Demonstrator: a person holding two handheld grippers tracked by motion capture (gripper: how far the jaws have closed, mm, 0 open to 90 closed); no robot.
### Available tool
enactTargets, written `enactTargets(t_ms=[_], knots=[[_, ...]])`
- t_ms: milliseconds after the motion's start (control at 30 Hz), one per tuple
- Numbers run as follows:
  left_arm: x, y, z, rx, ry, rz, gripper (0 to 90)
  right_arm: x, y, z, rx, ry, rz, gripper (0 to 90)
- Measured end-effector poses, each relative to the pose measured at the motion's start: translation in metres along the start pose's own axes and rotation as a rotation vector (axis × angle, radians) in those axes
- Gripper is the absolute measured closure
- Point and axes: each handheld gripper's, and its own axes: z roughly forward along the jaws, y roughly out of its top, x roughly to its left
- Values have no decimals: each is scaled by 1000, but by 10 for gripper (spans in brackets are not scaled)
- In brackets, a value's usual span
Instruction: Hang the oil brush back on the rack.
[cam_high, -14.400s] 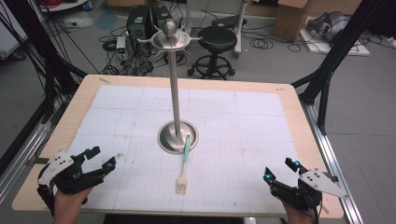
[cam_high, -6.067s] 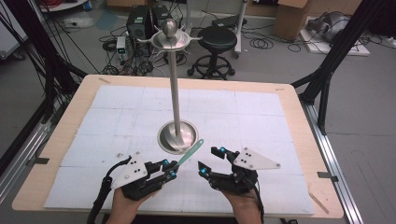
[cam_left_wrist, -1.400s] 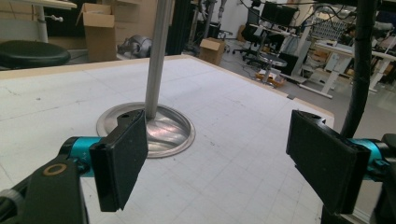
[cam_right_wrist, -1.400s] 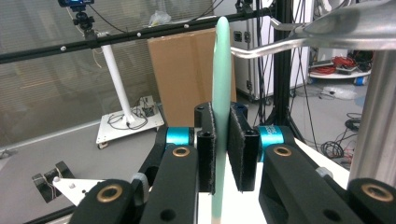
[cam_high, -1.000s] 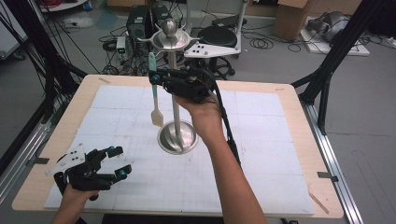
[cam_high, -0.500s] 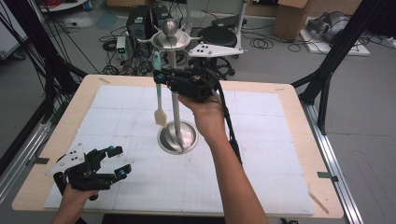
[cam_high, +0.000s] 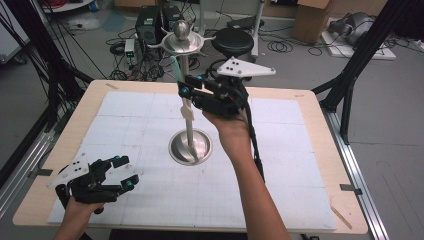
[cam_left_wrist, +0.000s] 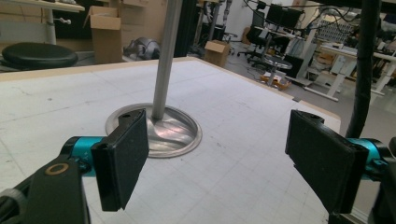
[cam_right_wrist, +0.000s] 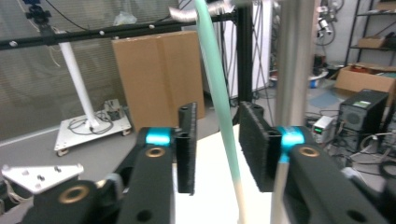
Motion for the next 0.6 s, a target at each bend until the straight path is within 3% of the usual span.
enactTargets(t_ms=[200, 300, 400, 600], knots=[[2, -2, 0, 2, 23, 0, 219, -1, -29, -30, 20, -84, -60, 454], [3, -2, -1, 4, 35, 2, 219, -5, -51, -49, 12, -108, -61, 339], [4, -3, -1, 7, 45, 9, 219, -10, -74, -69, 5, -165, -51, 201], [6, -4, -2, 0, 74, 17, 218, -13, -131, -118, 55, -308, -93, 176]])
